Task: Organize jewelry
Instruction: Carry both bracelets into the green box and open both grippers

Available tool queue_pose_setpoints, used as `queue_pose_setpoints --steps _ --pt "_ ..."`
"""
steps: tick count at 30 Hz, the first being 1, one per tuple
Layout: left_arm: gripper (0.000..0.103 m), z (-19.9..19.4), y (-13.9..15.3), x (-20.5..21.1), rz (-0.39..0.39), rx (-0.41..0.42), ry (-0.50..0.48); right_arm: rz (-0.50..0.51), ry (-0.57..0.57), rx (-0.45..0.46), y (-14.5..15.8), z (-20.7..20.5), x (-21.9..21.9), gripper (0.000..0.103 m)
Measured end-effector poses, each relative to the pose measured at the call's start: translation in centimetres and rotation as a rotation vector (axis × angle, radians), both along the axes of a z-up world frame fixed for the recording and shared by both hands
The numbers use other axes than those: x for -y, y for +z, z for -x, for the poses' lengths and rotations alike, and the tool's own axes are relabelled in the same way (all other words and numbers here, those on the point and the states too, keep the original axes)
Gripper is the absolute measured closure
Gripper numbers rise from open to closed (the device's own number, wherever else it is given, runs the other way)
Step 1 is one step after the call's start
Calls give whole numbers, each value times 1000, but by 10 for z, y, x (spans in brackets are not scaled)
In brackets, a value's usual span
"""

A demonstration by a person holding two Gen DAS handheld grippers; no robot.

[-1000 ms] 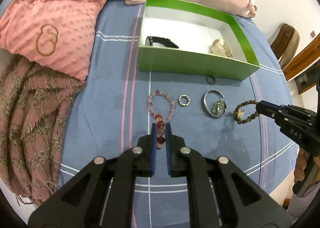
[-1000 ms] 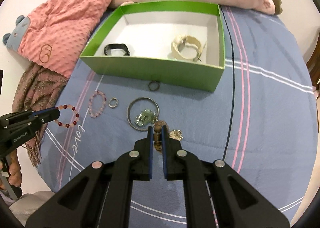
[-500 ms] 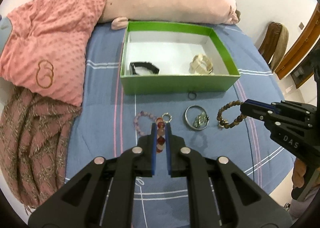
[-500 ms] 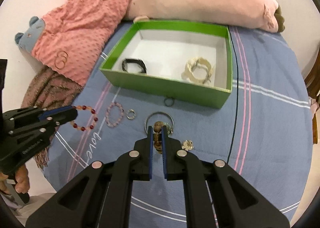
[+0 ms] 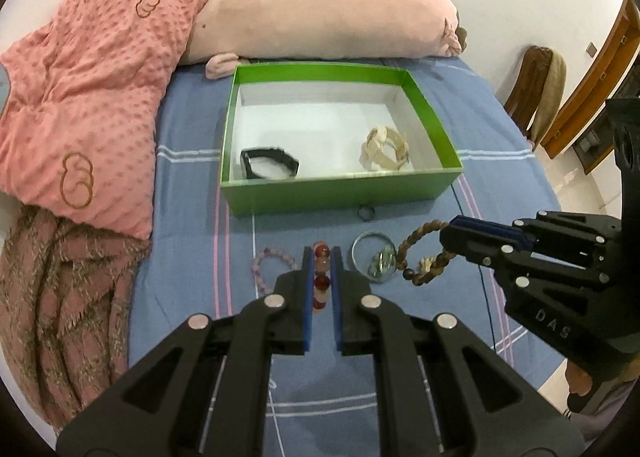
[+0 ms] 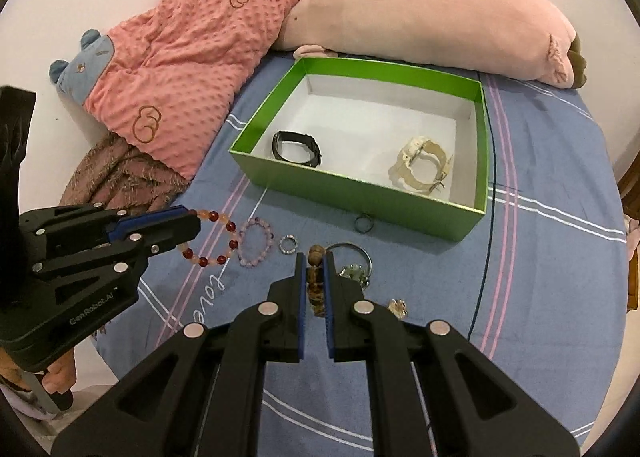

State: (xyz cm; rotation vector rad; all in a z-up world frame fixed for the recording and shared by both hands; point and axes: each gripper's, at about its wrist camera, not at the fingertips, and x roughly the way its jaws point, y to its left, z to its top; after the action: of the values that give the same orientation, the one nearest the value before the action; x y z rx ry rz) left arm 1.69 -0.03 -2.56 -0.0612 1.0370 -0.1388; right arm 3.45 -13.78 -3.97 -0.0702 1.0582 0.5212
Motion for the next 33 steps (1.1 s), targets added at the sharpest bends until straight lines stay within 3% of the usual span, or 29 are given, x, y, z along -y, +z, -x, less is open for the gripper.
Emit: queue_pose_setpoints --steps 11,16,22,25,33 --pt "95 -71 35 4 13 100 -9 -58 -39 154 49 -63 10 96" --pt "95 -114 23 1 40 98 21 -126 -65 192 57 -100 11 96" --pt "95 -155 -19 -3 89 23 30 -86 -83 102 9 -143 -5 95" --pt "95 -163 -37 0 71 -12 32 -62 -81 11 -27 -158 -14 95" --pt "95 -171 -66 -1 60 -75 42 -11 -82 -70 -69 -163 -23 95"
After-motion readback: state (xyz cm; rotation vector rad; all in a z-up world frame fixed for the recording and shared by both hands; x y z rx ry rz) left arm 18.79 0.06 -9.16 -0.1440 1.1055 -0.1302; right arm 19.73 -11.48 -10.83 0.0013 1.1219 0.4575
